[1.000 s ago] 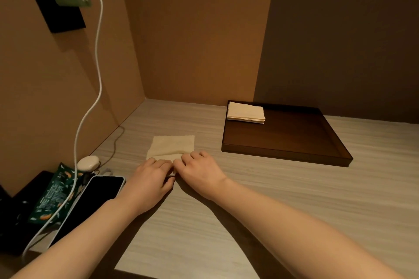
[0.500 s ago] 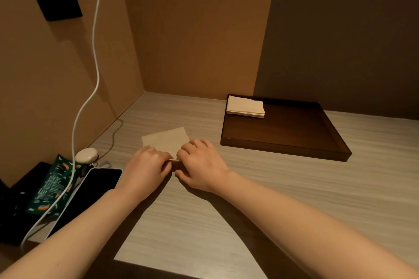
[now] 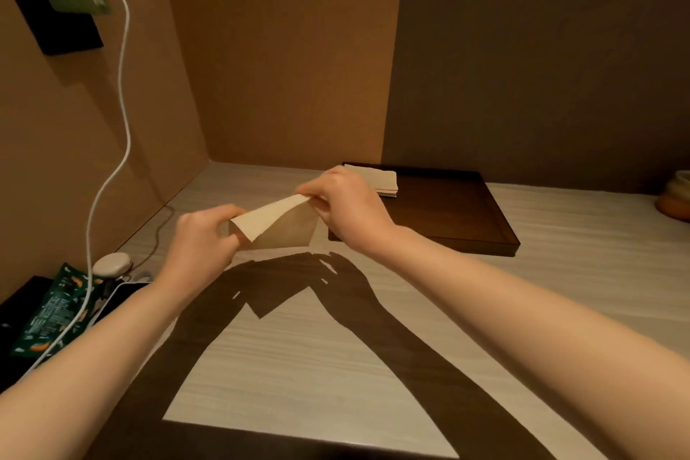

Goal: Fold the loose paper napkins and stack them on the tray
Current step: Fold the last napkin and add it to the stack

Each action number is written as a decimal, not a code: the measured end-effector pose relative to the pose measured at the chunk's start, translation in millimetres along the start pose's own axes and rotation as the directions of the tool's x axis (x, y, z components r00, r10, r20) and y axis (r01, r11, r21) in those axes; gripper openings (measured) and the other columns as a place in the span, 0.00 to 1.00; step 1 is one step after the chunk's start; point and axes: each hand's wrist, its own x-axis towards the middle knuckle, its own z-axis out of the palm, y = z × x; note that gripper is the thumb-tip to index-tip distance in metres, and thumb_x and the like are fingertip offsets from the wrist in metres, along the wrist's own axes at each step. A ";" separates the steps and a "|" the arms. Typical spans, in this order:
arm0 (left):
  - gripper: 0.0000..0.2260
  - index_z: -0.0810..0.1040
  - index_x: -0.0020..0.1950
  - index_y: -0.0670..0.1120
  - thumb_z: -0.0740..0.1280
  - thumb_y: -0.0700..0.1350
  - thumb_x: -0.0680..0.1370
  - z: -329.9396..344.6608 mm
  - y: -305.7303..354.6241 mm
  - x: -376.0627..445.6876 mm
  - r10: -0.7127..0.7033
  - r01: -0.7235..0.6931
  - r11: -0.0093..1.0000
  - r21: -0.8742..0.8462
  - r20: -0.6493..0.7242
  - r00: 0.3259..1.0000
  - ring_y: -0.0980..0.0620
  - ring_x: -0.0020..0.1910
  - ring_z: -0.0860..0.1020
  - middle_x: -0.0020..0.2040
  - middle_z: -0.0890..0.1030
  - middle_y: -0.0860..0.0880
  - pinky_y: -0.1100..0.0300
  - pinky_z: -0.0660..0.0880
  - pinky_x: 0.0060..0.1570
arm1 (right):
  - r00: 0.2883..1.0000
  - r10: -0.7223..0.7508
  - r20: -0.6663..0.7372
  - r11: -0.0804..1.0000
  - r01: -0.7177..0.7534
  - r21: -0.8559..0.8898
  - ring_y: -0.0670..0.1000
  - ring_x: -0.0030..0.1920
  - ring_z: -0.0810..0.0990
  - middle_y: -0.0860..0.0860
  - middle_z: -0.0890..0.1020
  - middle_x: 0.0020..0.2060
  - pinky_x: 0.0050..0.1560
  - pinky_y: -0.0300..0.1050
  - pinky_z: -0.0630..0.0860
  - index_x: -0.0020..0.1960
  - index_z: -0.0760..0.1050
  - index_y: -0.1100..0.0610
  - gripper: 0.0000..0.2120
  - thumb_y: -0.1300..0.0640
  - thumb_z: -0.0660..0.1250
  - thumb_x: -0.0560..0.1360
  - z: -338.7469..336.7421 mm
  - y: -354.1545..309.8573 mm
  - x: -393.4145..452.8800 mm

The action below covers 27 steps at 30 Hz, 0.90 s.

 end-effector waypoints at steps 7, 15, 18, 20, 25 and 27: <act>0.11 0.81 0.56 0.44 0.72 0.40 0.73 -2.0 76.7 -19.1 0.214 -0.227 0.967 -0.118 -0.116 0.970 0.61 0.49 0.76 0.49 0.80 0.54 0.71 0.71 0.48 | 0.987 0.049 -0.153 0.994 -0.034 0.101 0.47 0.60 0.75 0.50 0.83 0.54 0.59 0.43 0.75 0.60 0.81 0.55 0.13 0.63 0.67 0.77 -74.7 21.8 -57.6; 0.14 0.80 0.60 0.46 0.67 0.41 0.74 55.5 122.0 -74.8 0.607 -0.601 0.795 -0.085 0.132 0.784 0.54 0.59 0.78 0.58 0.81 0.50 0.53 0.72 0.63 | 0.991 0.113 -0.069 0.987 -0.120 -0.103 0.48 0.70 0.69 0.47 0.78 0.64 0.68 0.45 0.67 0.67 0.75 0.53 0.23 0.63 0.72 0.73 -90.2 57.7 -176.8; 0.16 0.81 0.60 0.47 0.72 0.39 0.72 86.5 123.2 -100.6 0.619 -0.614 0.782 -0.105 0.245 0.746 0.51 0.60 0.78 0.58 0.81 0.49 0.49 0.71 0.64 | 0.994 0.114 -0.002 0.984 -0.113 -0.140 0.52 0.67 0.73 0.48 0.81 0.61 0.66 0.54 0.72 0.62 0.80 0.53 0.20 0.65 0.74 0.71 -78.8 74.1 -218.1; 0.18 0.82 0.59 0.49 0.75 0.37 0.70 102.4 122.1 -116.3 0.618 -0.633 0.769 -0.091 0.357 0.701 0.50 0.60 0.78 0.58 0.82 0.50 0.44 0.73 0.61 | 0.990 0.126 0.062 0.983 -0.116 -0.140 0.54 0.67 0.74 0.48 0.82 0.59 0.63 0.57 0.75 0.59 0.81 0.52 0.19 0.66 0.74 0.70 -71.1 81.2 -243.3; 0.16 0.76 0.65 0.56 0.66 0.47 0.77 110.0 113.5 -138.6 0.540 -0.602 0.796 -0.055 0.514 0.667 0.54 0.68 0.70 0.66 0.75 0.57 0.55 0.59 0.70 | 0.978 0.108 0.177 0.976 -0.071 -0.204 0.54 0.66 0.75 0.49 0.82 0.59 0.62 0.56 0.76 0.59 0.81 0.52 0.17 0.59 0.74 0.70 -56.3 79.7 -286.6; 0.18 0.72 0.68 0.58 0.56 0.55 0.79 106.4 111.1 -141.5 0.489 -0.537 0.840 -0.077 0.536 0.688 0.58 0.71 0.64 0.69 0.70 0.59 0.62 0.50 0.70 | 0.972 0.135 0.190 0.981 -0.104 -0.166 0.50 0.68 0.73 0.47 0.80 0.62 0.66 0.52 0.72 0.63 0.79 0.50 0.17 0.53 0.66 0.75 -53.1 78.6 -294.7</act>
